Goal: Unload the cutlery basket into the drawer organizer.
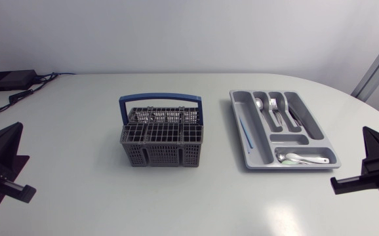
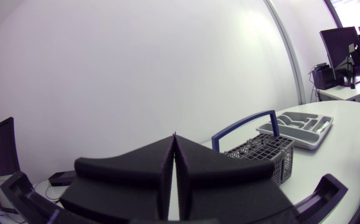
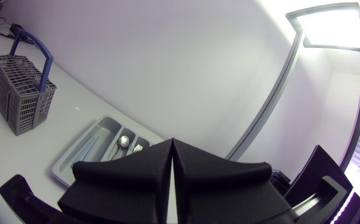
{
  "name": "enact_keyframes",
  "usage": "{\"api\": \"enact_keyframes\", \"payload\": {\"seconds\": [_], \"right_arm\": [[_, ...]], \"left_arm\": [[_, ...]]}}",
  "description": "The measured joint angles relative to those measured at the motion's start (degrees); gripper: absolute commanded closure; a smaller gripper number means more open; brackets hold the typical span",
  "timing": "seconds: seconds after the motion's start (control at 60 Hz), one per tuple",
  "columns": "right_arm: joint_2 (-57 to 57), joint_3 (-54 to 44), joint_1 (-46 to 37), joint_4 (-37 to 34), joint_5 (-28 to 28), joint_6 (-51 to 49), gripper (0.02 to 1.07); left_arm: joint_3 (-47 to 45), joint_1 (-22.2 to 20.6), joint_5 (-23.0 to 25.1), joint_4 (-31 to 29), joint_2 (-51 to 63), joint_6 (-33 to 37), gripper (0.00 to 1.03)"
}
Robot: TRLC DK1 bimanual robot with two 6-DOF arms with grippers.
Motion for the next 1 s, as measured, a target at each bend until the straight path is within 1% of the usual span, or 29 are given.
{"api": "enact_keyframes", "payload": {"seconds": [0.4,0.617,0.75,1.0], "right_arm": [[0.0,-2.75,0.0,1.53,0.35,1.44,1.01],[0.0,-3.93,0.0,2.82,0.37,1.7,1.01],[0.0,-5.05,0.0,2.95,0.37,1.68,1.01],[-0.02,-6.16,0.0,2.97,0.37,1.66,1.02]], "left_arm": [[-1.11,-0.28,-3.52,0.46,0.0,-0.24,1.0],[-1.97,-4.55,-7.54,0.39,0.0,-0.48,1.0],[-2.03,-5.99,-8.15,0.33,0.0,-0.44,1.0],[-2.25,-8.81,-11.65,0.0,0.0,-0.44,1.0]]}}
